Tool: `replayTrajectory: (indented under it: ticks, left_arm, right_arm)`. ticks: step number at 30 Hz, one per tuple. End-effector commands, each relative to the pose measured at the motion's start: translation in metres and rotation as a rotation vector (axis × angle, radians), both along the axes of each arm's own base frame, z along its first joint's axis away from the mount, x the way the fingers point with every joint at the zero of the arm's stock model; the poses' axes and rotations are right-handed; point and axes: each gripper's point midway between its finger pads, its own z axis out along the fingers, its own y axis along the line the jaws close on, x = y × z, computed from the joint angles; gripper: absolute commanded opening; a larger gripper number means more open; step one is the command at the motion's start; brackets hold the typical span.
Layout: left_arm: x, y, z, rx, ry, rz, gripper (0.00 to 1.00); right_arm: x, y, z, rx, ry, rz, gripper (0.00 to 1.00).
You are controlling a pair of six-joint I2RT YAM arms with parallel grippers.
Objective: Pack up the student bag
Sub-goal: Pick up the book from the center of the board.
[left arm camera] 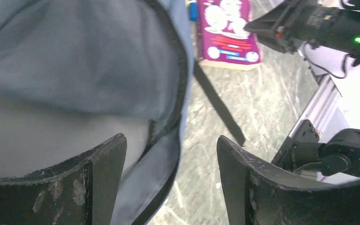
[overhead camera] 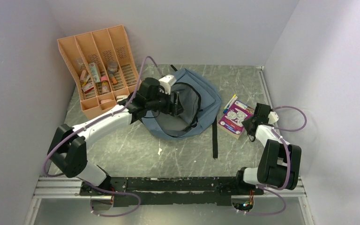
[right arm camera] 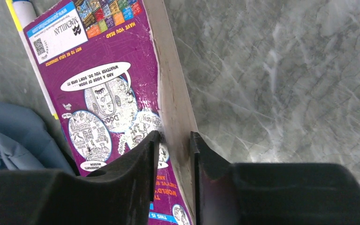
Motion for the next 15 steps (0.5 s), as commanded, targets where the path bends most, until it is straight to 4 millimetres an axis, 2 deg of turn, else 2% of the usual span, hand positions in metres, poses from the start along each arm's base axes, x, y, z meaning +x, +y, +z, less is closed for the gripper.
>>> replayTrajectory:
  ticks: [1, 5, 9, 15]
  left_arm:
    - [-0.007, -0.039, 0.021, -0.008, -0.046, -0.079, 0.74]
    - [-0.007, -0.075, 0.021, -0.048, -0.015, -0.133, 0.74]
    - [-0.007, -0.114, 0.012, -0.055, 0.018, -0.192, 0.74]
    - [-0.004, -0.164, 0.002, -0.120, 0.063, -0.262, 0.74]
  right_arm:
    - [-0.014, 0.007, -0.013, 0.040, 0.007, -0.007, 0.25]
    - [-0.017, 0.013, -0.013, 0.062, -0.020, 0.001, 0.09]
    - [-0.018, 0.018, -0.008, 0.075, -0.041, 0.020, 0.00]
    - [-0.017, 0.025, 0.012, 0.089, -0.109, 0.048, 0.00]
